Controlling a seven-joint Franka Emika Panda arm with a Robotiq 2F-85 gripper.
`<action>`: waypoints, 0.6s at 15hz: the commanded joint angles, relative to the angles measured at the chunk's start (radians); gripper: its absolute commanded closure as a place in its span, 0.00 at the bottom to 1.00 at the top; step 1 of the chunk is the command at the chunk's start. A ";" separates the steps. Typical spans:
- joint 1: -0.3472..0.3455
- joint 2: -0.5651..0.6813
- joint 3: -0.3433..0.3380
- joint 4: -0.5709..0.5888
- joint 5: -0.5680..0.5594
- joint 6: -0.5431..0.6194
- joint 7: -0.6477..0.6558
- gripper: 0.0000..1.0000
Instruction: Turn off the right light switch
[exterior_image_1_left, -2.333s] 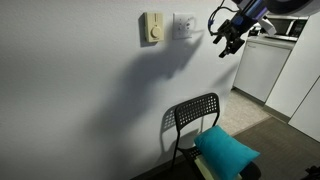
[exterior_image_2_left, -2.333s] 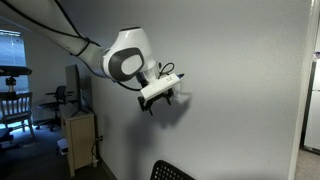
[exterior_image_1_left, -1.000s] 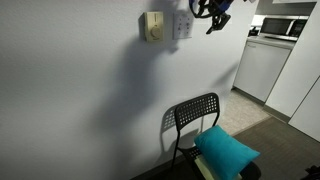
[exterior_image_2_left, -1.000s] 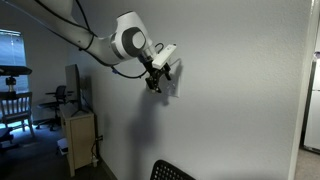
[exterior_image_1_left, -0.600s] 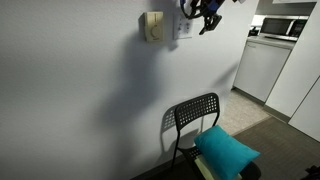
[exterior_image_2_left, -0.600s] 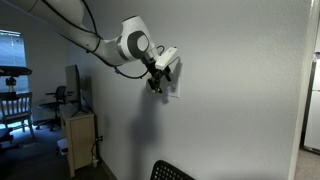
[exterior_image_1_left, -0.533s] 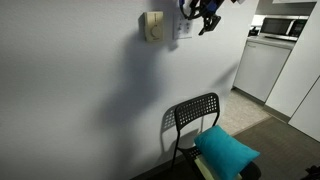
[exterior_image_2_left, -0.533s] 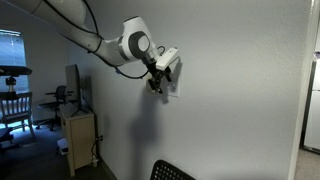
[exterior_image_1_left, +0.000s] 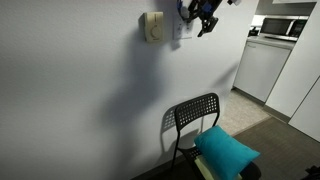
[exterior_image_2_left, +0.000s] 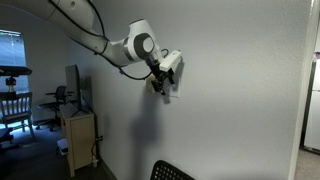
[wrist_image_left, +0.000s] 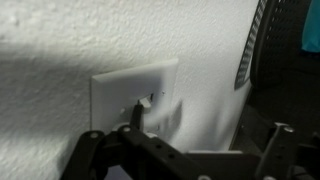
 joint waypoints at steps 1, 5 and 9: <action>-0.010 0.042 0.000 0.065 -0.017 -0.042 -0.006 0.00; -0.019 0.067 0.014 0.057 0.025 -0.056 -0.017 0.00; -0.022 0.079 0.018 0.042 0.066 -0.070 -0.007 0.00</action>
